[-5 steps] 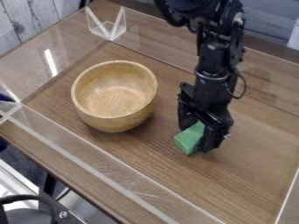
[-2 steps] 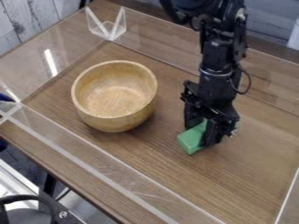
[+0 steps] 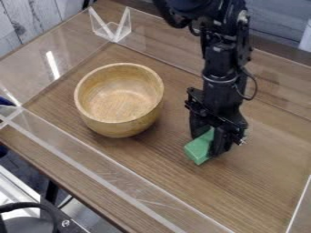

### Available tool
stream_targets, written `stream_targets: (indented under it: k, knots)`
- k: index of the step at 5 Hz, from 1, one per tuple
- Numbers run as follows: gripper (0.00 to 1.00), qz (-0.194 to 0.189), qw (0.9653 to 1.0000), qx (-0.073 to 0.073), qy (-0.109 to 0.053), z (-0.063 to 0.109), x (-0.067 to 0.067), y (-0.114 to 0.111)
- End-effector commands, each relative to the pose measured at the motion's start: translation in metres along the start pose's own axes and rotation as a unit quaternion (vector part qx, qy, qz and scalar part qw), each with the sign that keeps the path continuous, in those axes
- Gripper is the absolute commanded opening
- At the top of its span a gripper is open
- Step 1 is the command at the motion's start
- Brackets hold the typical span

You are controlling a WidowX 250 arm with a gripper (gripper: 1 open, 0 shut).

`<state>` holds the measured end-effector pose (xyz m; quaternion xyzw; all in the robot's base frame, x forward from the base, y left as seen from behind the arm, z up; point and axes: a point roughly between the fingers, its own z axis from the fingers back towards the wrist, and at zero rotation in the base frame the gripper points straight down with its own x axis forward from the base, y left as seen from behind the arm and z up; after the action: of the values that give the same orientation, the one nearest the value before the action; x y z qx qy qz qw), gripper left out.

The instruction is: Put the green block in the brown bowl

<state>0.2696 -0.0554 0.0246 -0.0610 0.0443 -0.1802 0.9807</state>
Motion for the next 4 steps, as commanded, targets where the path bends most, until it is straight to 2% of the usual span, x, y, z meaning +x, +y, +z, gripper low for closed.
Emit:
stream_targets:
  k: [1, 2, 3, 4]
  knots:
    - [0.00, -0.001, 0.9991, 0.027, -0.034, 0.038, 0.004, 0.002]
    - [0.00, 0.012, 0.9975, 0.055, -0.043, 0.073, -0.004, 0.013]
    - [0.00, 0.052, 0.9950, 0.071, -0.047, 0.103, -0.005, 0.025]
    - [0.00, 0.093, 0.9911, 0.085, -0.043, 0.126, -0.005, 0.039]
